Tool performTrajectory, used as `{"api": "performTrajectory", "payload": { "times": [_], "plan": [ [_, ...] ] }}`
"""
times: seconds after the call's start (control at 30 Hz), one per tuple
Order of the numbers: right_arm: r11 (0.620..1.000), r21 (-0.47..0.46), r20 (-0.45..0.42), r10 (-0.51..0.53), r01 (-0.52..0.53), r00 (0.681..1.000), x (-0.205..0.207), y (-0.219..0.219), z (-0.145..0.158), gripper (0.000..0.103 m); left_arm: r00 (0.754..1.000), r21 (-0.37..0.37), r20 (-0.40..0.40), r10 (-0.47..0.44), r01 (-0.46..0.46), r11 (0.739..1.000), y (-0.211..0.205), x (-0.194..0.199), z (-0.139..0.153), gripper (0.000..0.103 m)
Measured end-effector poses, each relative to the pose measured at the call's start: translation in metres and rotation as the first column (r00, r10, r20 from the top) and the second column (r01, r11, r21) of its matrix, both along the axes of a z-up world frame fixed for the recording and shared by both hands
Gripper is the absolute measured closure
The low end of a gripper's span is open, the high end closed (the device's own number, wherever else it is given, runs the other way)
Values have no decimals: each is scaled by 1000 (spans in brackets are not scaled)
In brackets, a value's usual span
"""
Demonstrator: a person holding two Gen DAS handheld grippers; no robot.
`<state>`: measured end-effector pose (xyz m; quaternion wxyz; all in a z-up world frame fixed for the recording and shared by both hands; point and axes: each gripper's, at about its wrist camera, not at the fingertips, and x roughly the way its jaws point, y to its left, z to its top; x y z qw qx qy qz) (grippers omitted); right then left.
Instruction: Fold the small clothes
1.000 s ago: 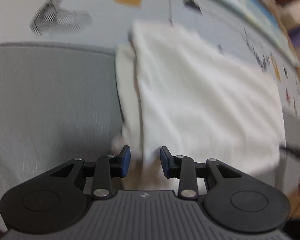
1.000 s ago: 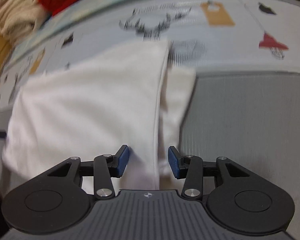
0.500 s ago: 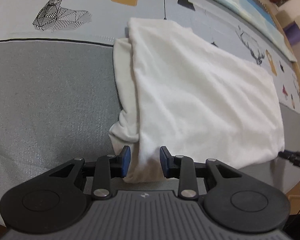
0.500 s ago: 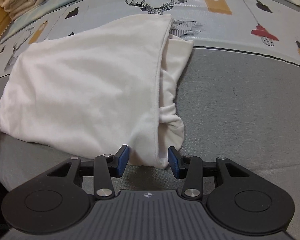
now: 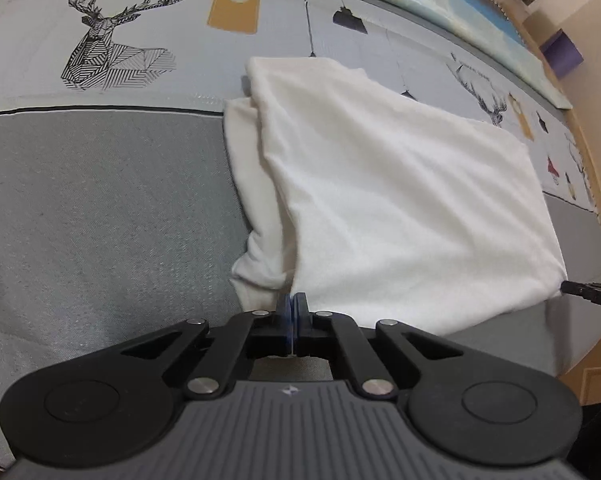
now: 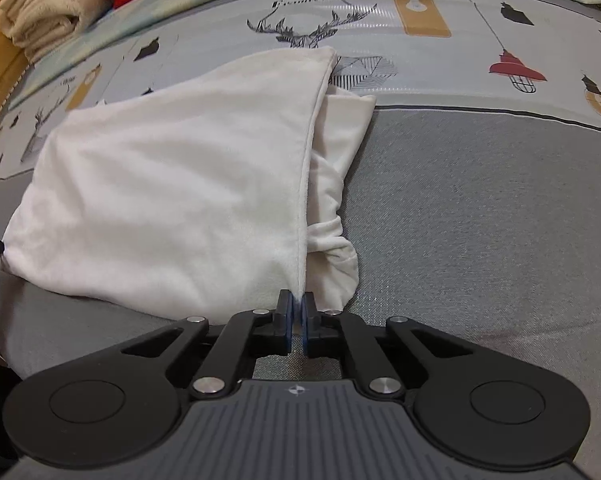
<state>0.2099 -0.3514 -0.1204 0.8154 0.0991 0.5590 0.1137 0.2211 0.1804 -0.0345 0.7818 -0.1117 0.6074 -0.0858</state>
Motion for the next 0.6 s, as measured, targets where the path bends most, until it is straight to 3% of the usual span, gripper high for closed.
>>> {"api": "performTrajectory", "payload": {
  "times": [0.17,0.23,0.37,0.5,0.53,0.6],
  "plan": [
    [995,-100,-112,9,-21,994,-1,4,-19,101,991,168,-99,-92,107,980,-13,-4,-23,103],
    [991,-129,-88,19,-30,996,-1,7,-14,103,995,171,-72,-72,84,982,-8,-1,-17,103],
    [990,-123,15,-66,67,998,0,-10,7,101,995,89,91,-38,30,996,3,0,11,102],
    [998,-45,123,-30,36,992,0,-8,19,97,988,76,120,-99,90,993,-14,1,12,102],
    [999,-45,135,6,0,991,0,0,19,94,984,93,120,-133,122,988,-21,1,10,102],
    [993,-75,148,105,-95,983,0,19,14,77,977,136,105,-183,168,976,-37,2,4,99]
  ]
}}
